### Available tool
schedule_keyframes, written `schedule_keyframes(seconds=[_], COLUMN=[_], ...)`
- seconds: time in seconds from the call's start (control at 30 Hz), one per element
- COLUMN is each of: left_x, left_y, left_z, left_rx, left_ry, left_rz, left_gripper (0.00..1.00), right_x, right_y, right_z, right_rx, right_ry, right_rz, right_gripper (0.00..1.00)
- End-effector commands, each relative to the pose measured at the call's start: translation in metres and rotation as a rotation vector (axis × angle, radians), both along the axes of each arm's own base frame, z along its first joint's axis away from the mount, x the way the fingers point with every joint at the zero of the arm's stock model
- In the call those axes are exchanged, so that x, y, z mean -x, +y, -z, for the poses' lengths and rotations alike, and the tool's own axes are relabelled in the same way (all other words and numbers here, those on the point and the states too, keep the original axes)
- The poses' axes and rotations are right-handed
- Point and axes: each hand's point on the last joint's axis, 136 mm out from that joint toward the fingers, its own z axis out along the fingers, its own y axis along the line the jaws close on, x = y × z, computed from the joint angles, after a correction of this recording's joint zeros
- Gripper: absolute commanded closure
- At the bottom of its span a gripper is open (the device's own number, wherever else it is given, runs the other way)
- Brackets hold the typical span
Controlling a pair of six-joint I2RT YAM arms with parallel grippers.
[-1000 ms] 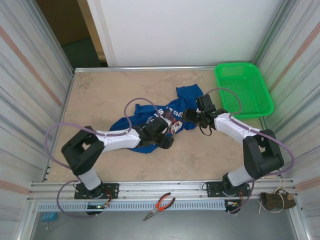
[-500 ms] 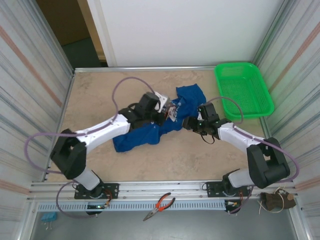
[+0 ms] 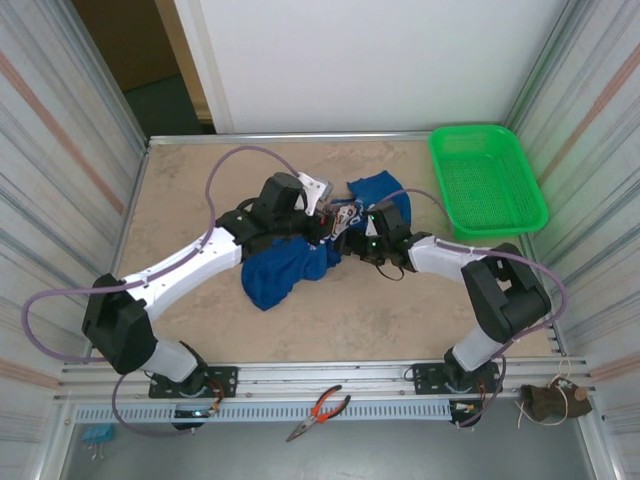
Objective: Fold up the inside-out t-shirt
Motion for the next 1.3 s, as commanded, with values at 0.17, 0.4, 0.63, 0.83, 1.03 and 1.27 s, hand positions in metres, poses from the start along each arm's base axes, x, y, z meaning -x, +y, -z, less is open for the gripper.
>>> schedule_keyframes(seconds=[0.17, 0.4, 0.63, 0.83, 1.03, 1.27], left_x=[0.004, 0.007, 0.013, 0.016, 0.012, -0.02], left_y=[0.009, 0.005, 0.011, 0.043, 0.078, 0.102], left_z=[-0.045, -0.062, -0.077, -0.076, -0.054, -0.002], left_rx=[0.118, 0.159, 0.196, 0.218, 0.157, -0.003], left_ry=[-0.005, -0.011, -0.01, 0.028, 0.056, 0.091], left_rz=[-0.032, -0.009, -0.01, -0.06, -0.113, -0.21], left_gripper=[1.0, 1.0, 1.0, 1.0, 1.0, 0.52], right_x=[0.025, 0.028, 0.0, 0.05, 0.101, 0.061], right_y=[-0.013, -0.001, 0.015, 0.004, -0.041, -0.067], right_z=[-0.047, -0.062, -0.04, -0.107, -0.17, -0.14], right_rx=[0.057, 0.108, 0.209, 0.229, 0.069, -0.013], right_ry=[-0.134, -0.2, -0.186, -0.329, -0.405, -0.269], right_rz=[0.047, 0.033, -0.024, -0.34, -0.425, -0.197], right_gripper=[0.2, 0.16, 0.89, 1.0, 1.0, 1.0])
